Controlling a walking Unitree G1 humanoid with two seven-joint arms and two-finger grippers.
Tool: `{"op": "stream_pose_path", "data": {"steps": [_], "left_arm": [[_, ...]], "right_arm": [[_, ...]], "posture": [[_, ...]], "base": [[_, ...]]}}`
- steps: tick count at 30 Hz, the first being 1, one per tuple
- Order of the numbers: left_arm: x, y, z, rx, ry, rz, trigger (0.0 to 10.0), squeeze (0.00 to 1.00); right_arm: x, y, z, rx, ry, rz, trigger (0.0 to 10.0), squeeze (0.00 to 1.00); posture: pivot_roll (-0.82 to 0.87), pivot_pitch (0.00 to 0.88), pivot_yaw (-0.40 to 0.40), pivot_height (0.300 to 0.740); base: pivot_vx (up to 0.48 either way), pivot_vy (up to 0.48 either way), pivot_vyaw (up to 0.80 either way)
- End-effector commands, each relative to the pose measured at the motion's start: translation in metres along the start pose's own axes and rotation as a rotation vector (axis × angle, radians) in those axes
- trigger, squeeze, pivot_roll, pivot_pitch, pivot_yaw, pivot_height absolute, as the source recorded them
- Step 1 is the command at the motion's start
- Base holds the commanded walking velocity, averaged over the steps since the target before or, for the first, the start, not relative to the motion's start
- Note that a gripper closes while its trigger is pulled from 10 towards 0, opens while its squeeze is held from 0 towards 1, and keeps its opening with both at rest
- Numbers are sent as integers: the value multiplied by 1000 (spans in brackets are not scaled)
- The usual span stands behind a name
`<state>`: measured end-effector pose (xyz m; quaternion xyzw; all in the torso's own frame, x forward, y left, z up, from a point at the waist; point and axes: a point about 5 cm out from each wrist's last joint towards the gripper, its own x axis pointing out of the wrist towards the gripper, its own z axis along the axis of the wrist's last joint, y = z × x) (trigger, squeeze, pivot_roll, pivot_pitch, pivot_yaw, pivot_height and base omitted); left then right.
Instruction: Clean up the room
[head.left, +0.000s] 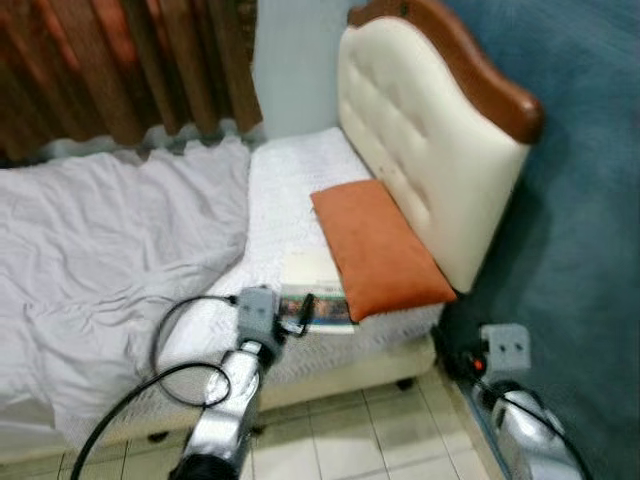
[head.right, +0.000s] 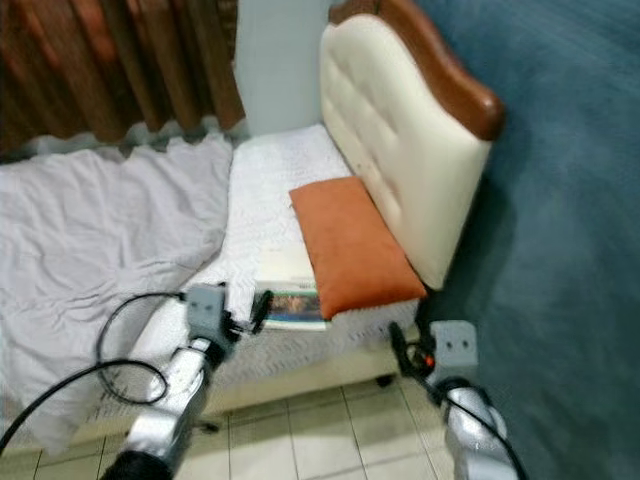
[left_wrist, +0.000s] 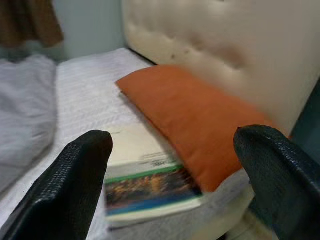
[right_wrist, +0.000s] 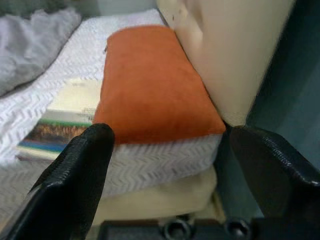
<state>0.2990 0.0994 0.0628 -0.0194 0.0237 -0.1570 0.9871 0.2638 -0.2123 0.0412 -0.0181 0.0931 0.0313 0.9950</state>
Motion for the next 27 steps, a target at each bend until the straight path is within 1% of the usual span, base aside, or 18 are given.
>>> {"op": "stream_pose_path", "data": {"steps": [1,3,10,12,13,15,17,23,27], "left_arm": [[-5,15,-4,14,27,39,10000,0],[-4,14,-4,13,27,36,10000,0],[-3,12,-5,22,35,18,10000,0],[0,8,-6,26,49,-4,10000,0],[1,4,-8,46,58,-34,10000,0],[3,2,-8,73,67,-48,10000,0],[3,2,-8,64,67,-59,10000,0],[3,3,-8,53,65,-57,10000,0],[2,2,-9,55,68,-64,10000,0]], "right_arm": [[5,10,6,4,-26,31,10000,0],[5,10,6,5,-26,30,10000,0],[4,10,5,-1,-18,29,10000,0],[3,9,2,3,-11,19,10000,0],[2,8,2,-2,-10,7,10000,0],[2,8,2,-6,-12,6,10000,0],[2,8,1,-2,-10,3,10000,0],[1,8,1,-4,-8,1,10000,0],[0,8,2,-18,-16,9,10000,0]], "posture": [[-137,33,11,740],[-137,33,11,740],[-138,42,11,740],[-142,47,14,740],[-145,46,19,740],[-147,46,22,740],[-149,46,25,740],[-152,49,25,740],[-150,53,24,740]], "base": [[480,0,0],[480,0,288],[480,0,728],[480,0,684],[480,0,0],[0,0,0],[189,-144,-331],[372,-299,-800],[372,-299,0]]}}
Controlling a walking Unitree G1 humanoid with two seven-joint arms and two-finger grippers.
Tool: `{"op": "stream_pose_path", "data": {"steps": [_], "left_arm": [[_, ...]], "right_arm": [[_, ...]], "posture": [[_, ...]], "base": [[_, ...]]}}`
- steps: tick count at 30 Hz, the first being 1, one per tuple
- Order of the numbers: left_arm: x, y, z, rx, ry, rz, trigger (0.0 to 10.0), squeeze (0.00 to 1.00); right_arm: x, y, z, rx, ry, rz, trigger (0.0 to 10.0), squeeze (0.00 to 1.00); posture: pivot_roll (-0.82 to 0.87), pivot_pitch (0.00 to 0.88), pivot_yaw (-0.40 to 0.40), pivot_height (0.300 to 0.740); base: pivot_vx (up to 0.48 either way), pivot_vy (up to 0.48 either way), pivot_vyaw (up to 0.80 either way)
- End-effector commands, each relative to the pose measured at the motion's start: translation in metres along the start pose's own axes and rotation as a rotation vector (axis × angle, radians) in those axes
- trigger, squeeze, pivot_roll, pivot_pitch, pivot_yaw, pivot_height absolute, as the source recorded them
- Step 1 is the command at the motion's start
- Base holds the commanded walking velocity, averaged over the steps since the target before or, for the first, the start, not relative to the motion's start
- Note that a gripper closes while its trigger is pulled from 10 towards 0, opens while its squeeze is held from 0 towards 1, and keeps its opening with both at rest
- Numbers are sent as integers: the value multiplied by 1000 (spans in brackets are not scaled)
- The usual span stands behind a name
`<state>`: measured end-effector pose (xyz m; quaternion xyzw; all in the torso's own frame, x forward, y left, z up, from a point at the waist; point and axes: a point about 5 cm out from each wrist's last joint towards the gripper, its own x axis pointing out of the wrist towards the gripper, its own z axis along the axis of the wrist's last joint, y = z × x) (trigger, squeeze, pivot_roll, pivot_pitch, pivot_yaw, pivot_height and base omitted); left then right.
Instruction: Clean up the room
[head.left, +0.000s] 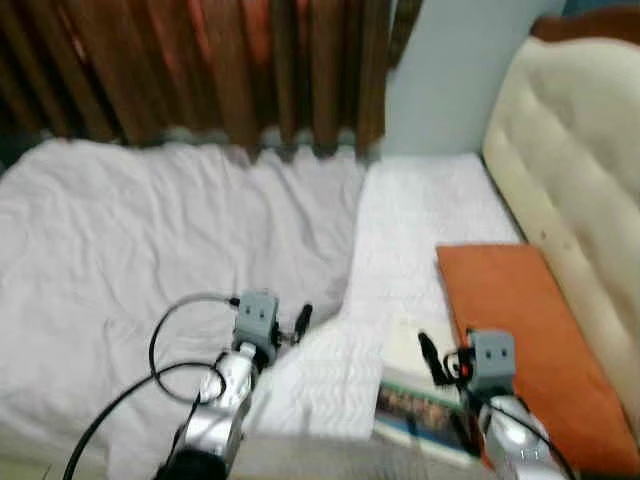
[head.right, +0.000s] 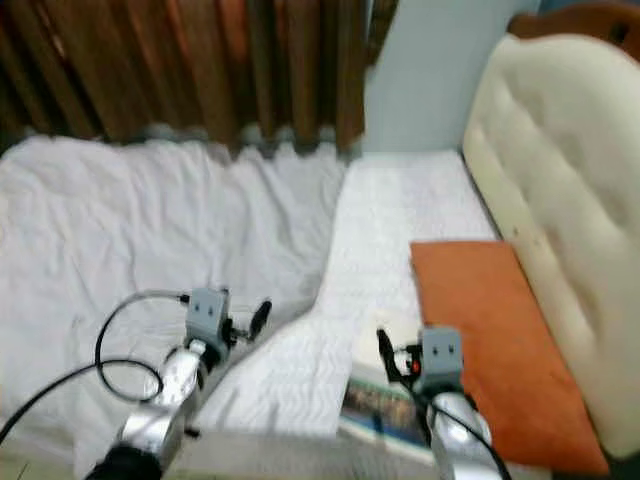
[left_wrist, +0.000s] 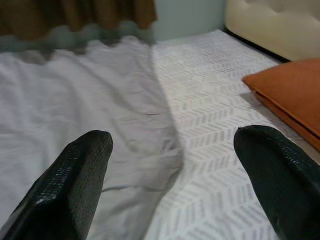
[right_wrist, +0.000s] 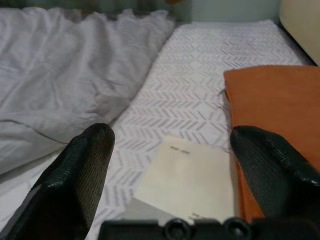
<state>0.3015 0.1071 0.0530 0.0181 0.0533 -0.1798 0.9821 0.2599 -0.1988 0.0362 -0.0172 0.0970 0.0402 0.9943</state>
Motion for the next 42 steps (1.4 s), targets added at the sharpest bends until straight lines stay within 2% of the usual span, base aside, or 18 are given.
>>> {"op": "stream_pose_path", "data": {"steps": [1,6,10,12,14,16,17,18,19,20,22,24,26,29,30,35,40,42], "left_arm": [[2,-7,0,-11,-1,-22,10000,0],[-1,-5,-2,-8,2,-8,10000,0],[-7,3,0,70,-9,-20,10000,0],[-13,11,11,146,-43,-79,10000,0],[-23,11,21,162,-61,-149,10000,0],[-34,4,25,144,-40,-285,10000,0],[-43,-3,27,123,-22,-372,10000,0],[-43,-3,27,123,-22,-372,10000,0],[-52,-9,29,101,-1,-455,10000,0],[-52,-9,29,101,-1,-455,10000,0],[-78,-21,37,94,33,-588,10000,0],[-94,-28,42,89,45,-633,10000,0],[-97,-30,43,85,47,-636,10000,0],[-117,-37,45,54,64,-609,10000,0],[-117,-37,45,54,64,-609,10000,0],[-141,-48,47,9,114,-602,10000,0],[-157,-50,50,-18,163,-571,10000,0],[-159,-51,50,-20,167,-567,10000,0]], "right_arm": [[2,-5,6,-18,-21,-7,10000,0],[2,-1,1,0,15,17,10000,0],[9,10,-5,37,59,50,10000,0],[17,20,-7,67,80,58,10000,0],[20,27,-8,91,98,54,10000,0],[27,31,-11,107,124,23,10000,0],[31,32,-11,96,131,2,10000,0],[31,32,-11,96,131,2,10000,0],[35,33,-11,90,138,-17,10000,0],[35,33,-11,90,138,-17,10000,0],[43,34,-6,51,133,-43,10000,0],[49,37,0,20,118,-52,10000,0],[51,38,2,8,112,-54,10000,0],[61,45,12,-15,88,-61,10000,0],[61,45,12,-15,88,-61,10000,0],[68,54,17,-16,85,-58,10000,0],[74,52,21,-44,105,-90,10000,0],[75,50,22,-45,111,-94,10000,0]], "posture": [[-150,55,23,740],[-141,67,21,740],[-108,119,21,740],[-72,195,27,740],[-30,277,36,740],[9,334,44,740],[42,398,60,740],[42,398,60,740],[56,417,67,740],[56,417,67,740],[119,541,112,740],[127,565,122,740],[127,565,122,740],[124,610,119,740],[124,610,119,740],[155,658,122,740],[163,666,118,740],[164,664,115,740]], "base": [[371,-300,0],[318,-210,0],[0,0,0],[0,0,0],[0,0,0],[0,0,0],[0,0,0],[0,0,0],[0,0,0],[0,0,0],[0,0,0],[0,0,0],[0,0,0],[0,0,0],[0,0,0],[0,0,0],[0,0,0],[0,0,0]]}}
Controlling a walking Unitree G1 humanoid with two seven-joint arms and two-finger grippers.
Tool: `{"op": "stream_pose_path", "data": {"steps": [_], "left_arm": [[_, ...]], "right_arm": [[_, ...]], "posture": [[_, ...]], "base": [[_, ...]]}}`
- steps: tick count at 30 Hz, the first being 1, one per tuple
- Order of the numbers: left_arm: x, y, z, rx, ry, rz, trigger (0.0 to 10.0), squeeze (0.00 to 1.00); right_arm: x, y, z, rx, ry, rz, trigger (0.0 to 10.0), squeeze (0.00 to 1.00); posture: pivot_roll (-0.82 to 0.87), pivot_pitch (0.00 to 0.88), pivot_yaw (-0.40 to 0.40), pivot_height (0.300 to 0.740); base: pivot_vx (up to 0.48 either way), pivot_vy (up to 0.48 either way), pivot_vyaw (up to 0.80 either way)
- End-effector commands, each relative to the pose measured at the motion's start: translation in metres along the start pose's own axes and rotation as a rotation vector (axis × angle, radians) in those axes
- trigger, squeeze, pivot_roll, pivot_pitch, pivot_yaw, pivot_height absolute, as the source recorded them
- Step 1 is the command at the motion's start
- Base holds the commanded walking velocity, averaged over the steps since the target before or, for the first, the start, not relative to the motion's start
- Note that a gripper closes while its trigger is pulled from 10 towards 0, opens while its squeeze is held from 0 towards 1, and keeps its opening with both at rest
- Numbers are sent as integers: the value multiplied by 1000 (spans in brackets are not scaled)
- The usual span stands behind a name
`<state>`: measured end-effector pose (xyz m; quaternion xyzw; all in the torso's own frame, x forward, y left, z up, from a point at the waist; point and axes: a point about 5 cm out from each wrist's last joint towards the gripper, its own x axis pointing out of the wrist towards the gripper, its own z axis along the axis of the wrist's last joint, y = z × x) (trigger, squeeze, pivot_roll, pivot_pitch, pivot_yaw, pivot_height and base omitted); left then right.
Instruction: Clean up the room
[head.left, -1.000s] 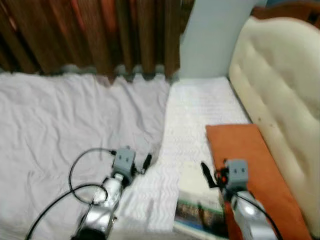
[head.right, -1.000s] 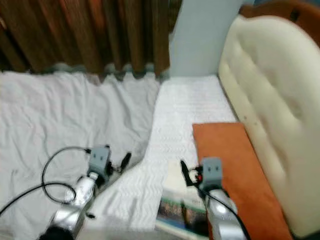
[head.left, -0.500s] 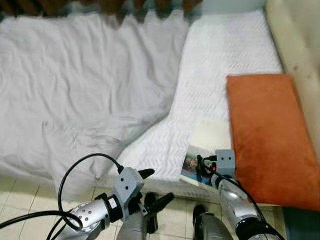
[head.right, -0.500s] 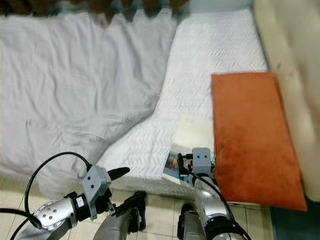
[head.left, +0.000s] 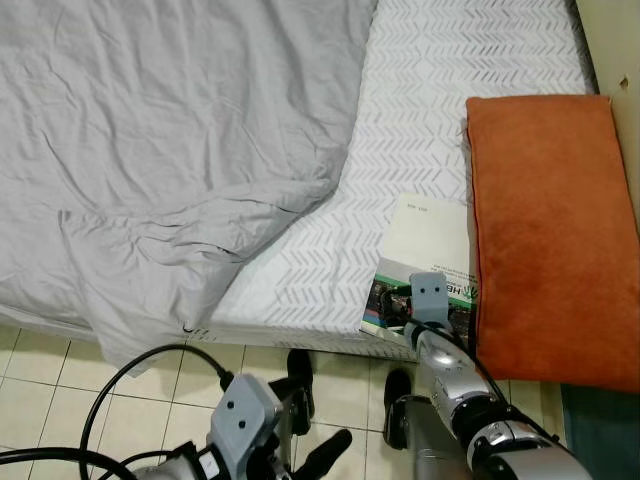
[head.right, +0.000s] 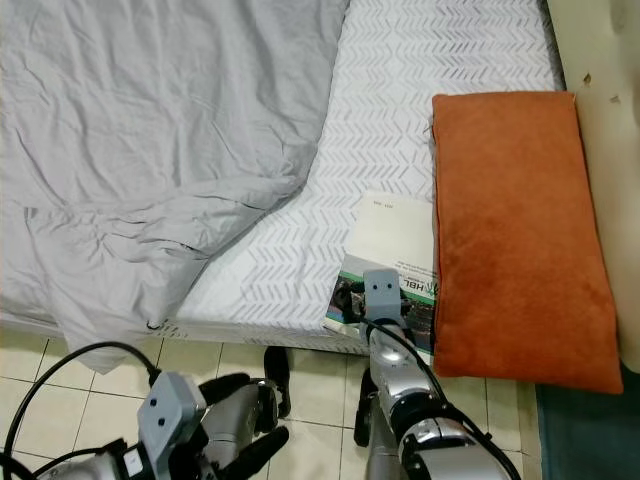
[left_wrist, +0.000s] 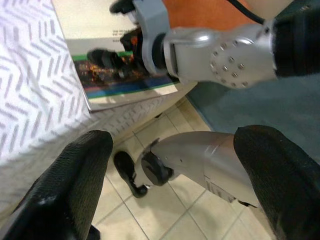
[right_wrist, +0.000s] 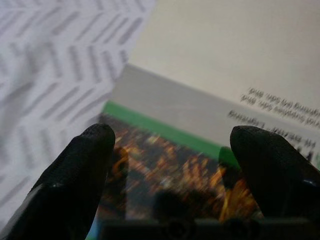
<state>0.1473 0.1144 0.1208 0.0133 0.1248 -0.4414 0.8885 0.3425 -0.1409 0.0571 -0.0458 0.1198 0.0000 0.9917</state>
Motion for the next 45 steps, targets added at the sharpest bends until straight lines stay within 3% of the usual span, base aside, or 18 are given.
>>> {"op": "stream_pose_path", "data": {"steps": [1,4,7,9,12,15,20,24,31,36,38,41,42,44,45], "left_arm": [[-3,-6,-3,-22,20,-10,10000,0],[-5,-10,-1,-27,26,-3,10000,0],[-10,-17,-2,-42,49,-10,10000,0],[-14,-23,-3,-54,68,-15,10000,0],[-17,-26,-3,-61,82,-8,10000,0],[-19,-27,-3,-65,90,0,10000,0],[-22,-26,-3,-69,106,11,10000,0],[-20,-26,-3,-73,108,17,10000,0],[-16,-28,-3,-86,103,15,10000,0],[-15,-28,-3,-93,100,20,10000,0],[-14,-28,-3,-94,97,26,10000,0],[-13,-27,-2,-94,89,38,10000,0],[-13,-26,-2,-61,77,57,10000,0],[-14,-26,-5,-2,82,84,10000,0],[-14,-26,-5,-2,82,84,10000,0]], "right_arm": [[-6,1,-17,0,62,-8,10000,0],[-4,-2,-17,5,72,-24,10000,0],[-2,-4,-18,77,118,-48,10000,0],[-2,0,-20,160,170,-39,10000,0],[-2,10,-22,159,190,10,10000,0],[-3,19,-22,107,193,77,10000,0],[-6,36,-23,-126,159,225,10000,0],[-7,53,-15,-215,95,319,10000,0],[-12,86,-2,-265,-19,474,10000,0],[-17,97,0,-260,-53,519,10000,0],[-15,95,5,-239,-85,483,10000,0],[-4,69,15,-177,-109,283,10000,0],[0,48,11,-104,-63,153,10000,0],[0,33,1,-11,8,76,10000,0],[0,33,1,-11,8,76,10000,0]], "posture": [[164,664,115,740],[170,665,115,740],[186,674,118,740],[198,675,119,740],[203,673,120,740],[209,671,125,740],[208,673,125,740],[197,675,120,740],[180,668,107,740],[175,665,104,740],[172,666,100,740],[168,671,98,740],[168,672,97,740],[170,672,100,740],[170,672,100,740]], "base": [[0,0,0],[0,0,0],[0,0,0],[0,0,0],[0,0,0],[0,0,0],[0,0,0],[0,0,0],[0,0,0],[0,0,0],[0,0,0],[0,0,0],[0,0,0],[0,0,0],[0,0,0]]}}
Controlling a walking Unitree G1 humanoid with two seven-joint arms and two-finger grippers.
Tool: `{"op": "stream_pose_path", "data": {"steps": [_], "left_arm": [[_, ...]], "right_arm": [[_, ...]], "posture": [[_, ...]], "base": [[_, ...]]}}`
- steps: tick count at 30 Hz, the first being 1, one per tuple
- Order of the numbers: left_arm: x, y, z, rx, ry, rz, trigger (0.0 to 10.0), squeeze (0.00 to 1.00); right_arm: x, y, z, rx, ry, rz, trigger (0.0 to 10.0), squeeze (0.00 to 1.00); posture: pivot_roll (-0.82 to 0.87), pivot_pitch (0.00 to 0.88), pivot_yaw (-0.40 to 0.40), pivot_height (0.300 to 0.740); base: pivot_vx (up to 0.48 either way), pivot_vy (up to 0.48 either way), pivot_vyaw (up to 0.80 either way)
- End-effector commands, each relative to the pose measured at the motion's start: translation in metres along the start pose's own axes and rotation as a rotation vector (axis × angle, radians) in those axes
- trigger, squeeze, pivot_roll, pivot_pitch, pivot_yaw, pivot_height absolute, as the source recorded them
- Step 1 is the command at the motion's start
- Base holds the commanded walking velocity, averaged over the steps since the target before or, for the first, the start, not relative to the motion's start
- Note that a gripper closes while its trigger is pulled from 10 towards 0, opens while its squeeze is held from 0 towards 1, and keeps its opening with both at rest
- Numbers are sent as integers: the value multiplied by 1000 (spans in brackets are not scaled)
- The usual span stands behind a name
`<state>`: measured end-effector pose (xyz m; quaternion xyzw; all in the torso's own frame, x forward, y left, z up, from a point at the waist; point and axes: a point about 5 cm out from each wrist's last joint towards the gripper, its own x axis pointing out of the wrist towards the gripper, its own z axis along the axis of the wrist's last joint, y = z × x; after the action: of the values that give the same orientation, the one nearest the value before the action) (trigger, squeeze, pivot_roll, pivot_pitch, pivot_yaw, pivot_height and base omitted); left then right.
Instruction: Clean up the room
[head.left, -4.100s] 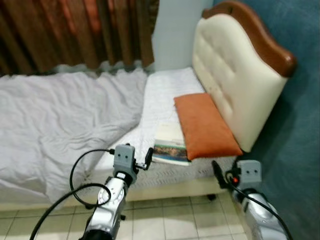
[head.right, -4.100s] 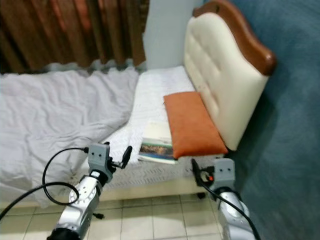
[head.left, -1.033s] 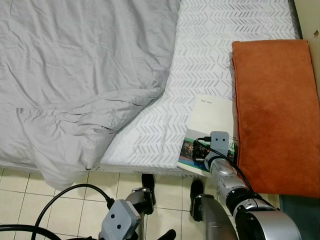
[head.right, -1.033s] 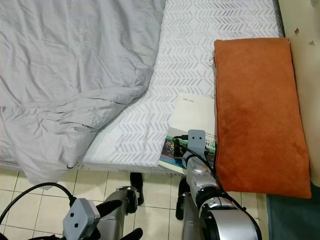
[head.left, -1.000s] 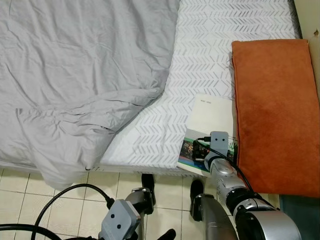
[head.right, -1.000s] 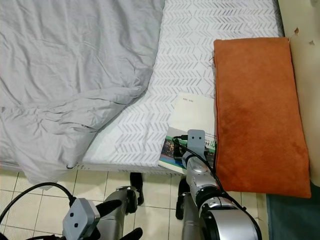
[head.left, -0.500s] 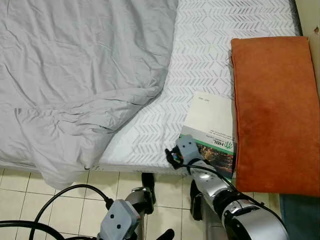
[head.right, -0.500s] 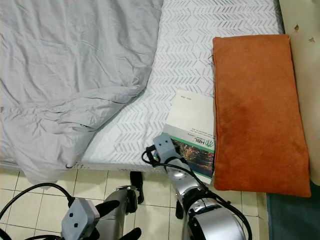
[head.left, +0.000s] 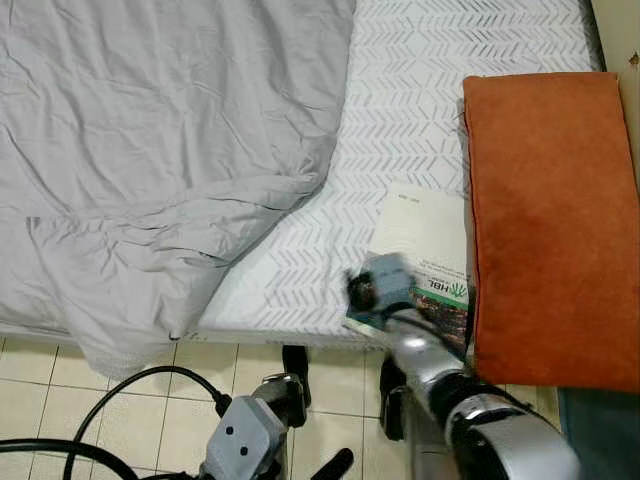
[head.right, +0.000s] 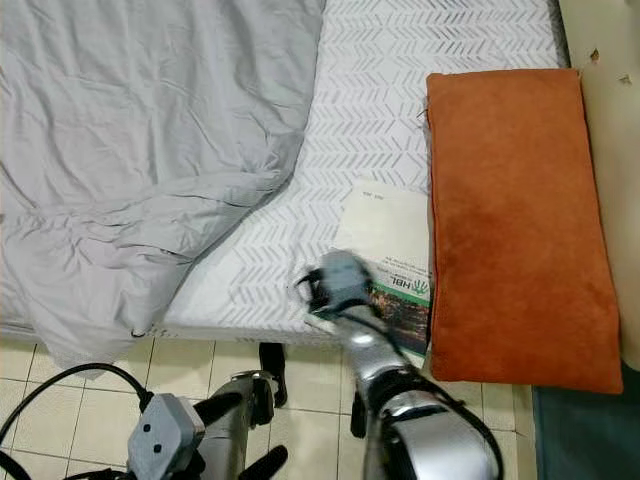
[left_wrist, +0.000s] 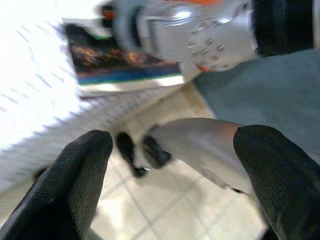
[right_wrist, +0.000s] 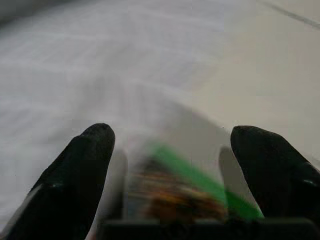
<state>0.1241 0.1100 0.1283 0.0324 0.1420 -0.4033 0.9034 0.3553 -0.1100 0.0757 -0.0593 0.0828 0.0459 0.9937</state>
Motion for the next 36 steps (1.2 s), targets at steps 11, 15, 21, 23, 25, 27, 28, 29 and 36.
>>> {"op": "stream_pose_path", "data": {"steps": [11,15,21,23,25,27,28,29,36], "left_arm": [[11,41,-26,88,27,286,10000,0],[25,71,-35,158,28,346,10000,0],[40,82,-38,206,20,384,10000,0],[51,83,-40,199,-4,380,10000,0],[56,85,-41,210,-15,393,10000,0],[63,89,-42,237,-37,401,10000,0],[67,92,-42,256,-43,409,10000,0],[67,92,-42,256,-43,409,10000,0],[116,112,-55,190,24,325,10000,0]], "right_arm": [[-22,-56,-44,184,146,-335,10000,0],[-27,-58,-26,126,-67,-270,10000,0],[-72,-10,24,168,-342,89,10000,0],[-101,-18,43,205,-388,60,10000,0],[-109,-21,49,206,-402,51,10000,0],[-122,-24,57,204,-410,52,10000,0],[-128,-27,61,204,-419,48,10000,0],[-128,-27,61,204,-419,48,10000,0],[-168,-68,69,44,-354,-86,10000,0]], "posture": [[101,684,91,740],[4,686,67,740],[-66,664,51,740],[-114,655,38,740],[-131,651,35,740],[-159,646,27,740],[-177,643,26,740],[-177,643,26,740],[-324,679,7,740]], "base": [[0,0,0],[0,0,0],[0,0,0],[0,0,0],[0,0,0],[0,0,0],[0,0,0],[0,0,0],[0,0,0]]}}
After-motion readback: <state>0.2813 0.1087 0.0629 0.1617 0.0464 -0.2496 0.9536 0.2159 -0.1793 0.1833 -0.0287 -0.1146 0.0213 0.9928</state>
